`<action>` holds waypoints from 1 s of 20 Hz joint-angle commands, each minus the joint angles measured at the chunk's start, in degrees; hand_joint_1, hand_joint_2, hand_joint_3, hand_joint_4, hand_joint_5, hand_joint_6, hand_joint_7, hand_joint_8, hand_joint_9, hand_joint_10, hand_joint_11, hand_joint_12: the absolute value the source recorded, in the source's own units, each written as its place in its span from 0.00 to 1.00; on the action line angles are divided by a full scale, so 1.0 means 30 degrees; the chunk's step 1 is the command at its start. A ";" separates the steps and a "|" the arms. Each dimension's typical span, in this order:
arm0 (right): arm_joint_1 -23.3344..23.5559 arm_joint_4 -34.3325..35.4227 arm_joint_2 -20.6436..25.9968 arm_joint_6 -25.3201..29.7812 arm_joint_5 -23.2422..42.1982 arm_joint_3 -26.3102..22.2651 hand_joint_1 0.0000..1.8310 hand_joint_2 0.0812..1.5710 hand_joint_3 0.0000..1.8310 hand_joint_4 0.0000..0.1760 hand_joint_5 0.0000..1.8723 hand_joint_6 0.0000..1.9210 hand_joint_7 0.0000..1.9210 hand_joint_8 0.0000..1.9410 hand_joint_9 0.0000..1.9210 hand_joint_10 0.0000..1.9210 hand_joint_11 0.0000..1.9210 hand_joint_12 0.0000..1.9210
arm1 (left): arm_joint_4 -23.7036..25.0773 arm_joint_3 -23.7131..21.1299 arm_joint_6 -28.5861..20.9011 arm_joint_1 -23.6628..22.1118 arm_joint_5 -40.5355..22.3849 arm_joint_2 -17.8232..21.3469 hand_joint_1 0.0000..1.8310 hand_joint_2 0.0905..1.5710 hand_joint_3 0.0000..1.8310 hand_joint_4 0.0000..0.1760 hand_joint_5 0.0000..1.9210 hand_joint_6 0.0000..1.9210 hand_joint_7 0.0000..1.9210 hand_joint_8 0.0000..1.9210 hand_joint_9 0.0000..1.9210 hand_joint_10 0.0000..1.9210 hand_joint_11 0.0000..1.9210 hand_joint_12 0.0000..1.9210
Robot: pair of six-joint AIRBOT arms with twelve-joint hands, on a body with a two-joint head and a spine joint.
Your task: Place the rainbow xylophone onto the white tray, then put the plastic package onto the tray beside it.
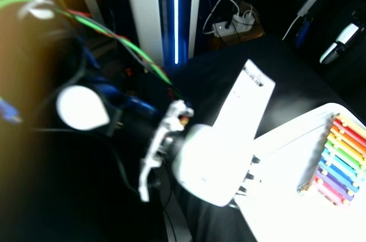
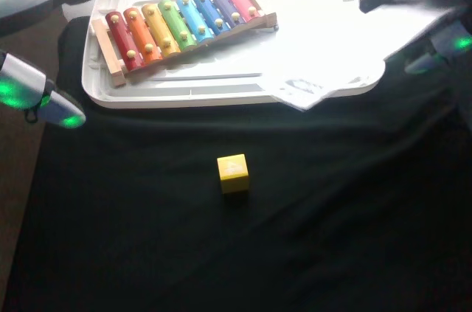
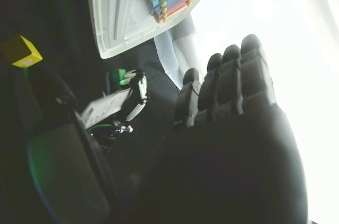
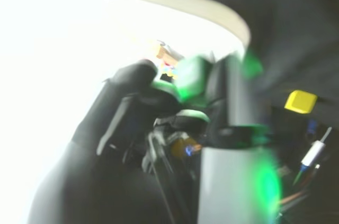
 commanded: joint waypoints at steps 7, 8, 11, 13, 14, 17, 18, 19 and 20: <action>0.0388 0.3510 -0.1114 0.0231 0.1587 0.1546 0.95 0.65 0.05 0.00 0.58 1.00 0.61 1.00 0.68 1.00 0.69 1.00 | -0.0472 0.0069 0.0079 0.0076 -0.2063 -0.0079 0.48 0.43 0.00 0.80 0.00 0.00 0.00 0.00 0.00 0.00 0.00 0.00; 0.0388 0.3936 -0.1297 0.0231 0.1587 0.1781 0.94 0.65 0.05 0.00 0.59 1.00 0.62 1.00 0.70 1.00 0.72 1.00 | -0.0545 0.0055 0.0075 0.0135 -0.2128 -0.0079 0.46 0.43 0.00 0.81 0.00 0.00 0.00 0.00 0.00 0.00 0.00 0.00; 0.0386 0.4715 -0.1765 0.0231 0.1585 0.2418 0.94 0.67 0.02 0.00 0.57 1.00 0.60 1.00 0.69 1.00 0.70 1.00 | -0.0928 0.0048 0.0073 0.0571 -0.2361 -0.0081 0.48 0.43 0.00 0.74 0.00 0.00 0.00 0.00 0.00 0.00 0.00 0.00; 0.0386 0.5292 -0.2174 0.0231 0.1582 0.2837 0.93 0.70 0.03 0.00 0.56 1.00 0.59 1.00 0.68 1.00 0.71 1.00 | -0.1150 0.0050 0.0073 0.0811 -0.2554 -0.0079 0.47 0.42 0.00 0.91 0.00 0.00 0.00 0.00 0.00 0.00 0.00 0.00; 0.0386 0.5512 -0.2357 0.0231 0.1582 0.3028 0.93 0.71 0.03 0.00 0.55 1.00 0.58 1.00 0.68 1.00 0.70 1.00 | -0.1179 0.0050 0.0071 0.0838 -0.2598 -0.0079 0.47 0.42 0.00 0.87 0.00 0.00 0.00 0.00 0.00 0.00 0.00 0.00; 0.0384 0.6012 -0.2907 0.0233 0.1526 0.3564 0.86 0.73 0.00 0.00 0.44 1.00 0.46 1.00 0.55 1.00 0.55 1.00 | -0.1232 0.0044 0.0039 0.0836 -0.2734 -0.0079 0.46 0.43 0.00 0.75 0.00 0.00 0.00 0.00 0.00 0.00 0.01 0.01; 0.0384 0.6155 -0.3108 0.0233 0.1486 0.3752 0.90 0.72 0.00 0.00 0.48 1.00 0.51 1.00 0.63 1.00 0.63 1.00 | -0.1253 0.0042 0.0027 0.0838 -0.2802 -0.0081 0.46 0.43 0.00 0.79 0.00 0.00 0.00 0.00 0.00 0.00 0.01 0.01; 0.0384 0.6283 -0.3402 0.0235 0.1454 0.4007 0.89 0.73 0.00 0.00 0.50 1.00 0.52 1.00 0.62 1.00 0.60 1.00 | -0.1261 0.0030 0.0018 0.0838 -0.2890 -0.0097 0.47 0.44 0.00 0.84 0.00 0.00 0.00 0.00 0.00 0.00 0.01 0.01; 0.0384 0.6287 -0.3629 0.0235 0.1410 0.4233 0.88 0.73 0.00 0.00 0.50 1.00 0.53 1.00 0.64 1.00 0.63 1.00 | -0.1263 0.0030 0.0010 0.0838 -0.2967 -0.0121 0.47 0.44 0.00 0.71 0.00 0.00 0.00 0.00 0.00 0.00 0.01 0.01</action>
